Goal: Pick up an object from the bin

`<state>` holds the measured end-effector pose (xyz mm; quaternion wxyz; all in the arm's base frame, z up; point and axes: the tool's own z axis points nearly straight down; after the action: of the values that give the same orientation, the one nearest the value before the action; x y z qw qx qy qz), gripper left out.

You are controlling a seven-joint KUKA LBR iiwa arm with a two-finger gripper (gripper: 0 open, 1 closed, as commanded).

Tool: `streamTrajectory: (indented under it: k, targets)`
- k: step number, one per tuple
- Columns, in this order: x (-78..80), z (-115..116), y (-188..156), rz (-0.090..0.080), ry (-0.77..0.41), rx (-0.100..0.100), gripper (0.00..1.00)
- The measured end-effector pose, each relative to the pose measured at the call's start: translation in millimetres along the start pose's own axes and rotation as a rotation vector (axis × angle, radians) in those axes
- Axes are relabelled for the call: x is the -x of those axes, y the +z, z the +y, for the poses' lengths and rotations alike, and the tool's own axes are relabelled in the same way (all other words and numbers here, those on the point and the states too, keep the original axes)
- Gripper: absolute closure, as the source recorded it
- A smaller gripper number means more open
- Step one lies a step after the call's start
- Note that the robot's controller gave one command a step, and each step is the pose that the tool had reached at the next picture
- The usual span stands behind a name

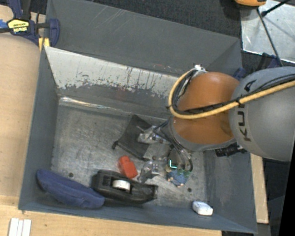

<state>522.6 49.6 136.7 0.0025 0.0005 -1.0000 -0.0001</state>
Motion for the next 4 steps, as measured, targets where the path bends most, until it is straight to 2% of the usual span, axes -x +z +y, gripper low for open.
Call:
streamTrajectory:
  k: [1,2,3,4]
  targets:
    - [-11.7,13,31,-0.025,0.283,-0.008,0.0]
    - [23.8,7,39,-0.009,0.177,0.001,0.0]
    - [25.1,8,38,-0.017,0.178,0.002,1.0]
    - [24.7,7,39,-0.015,0.179,0.001,0.0]
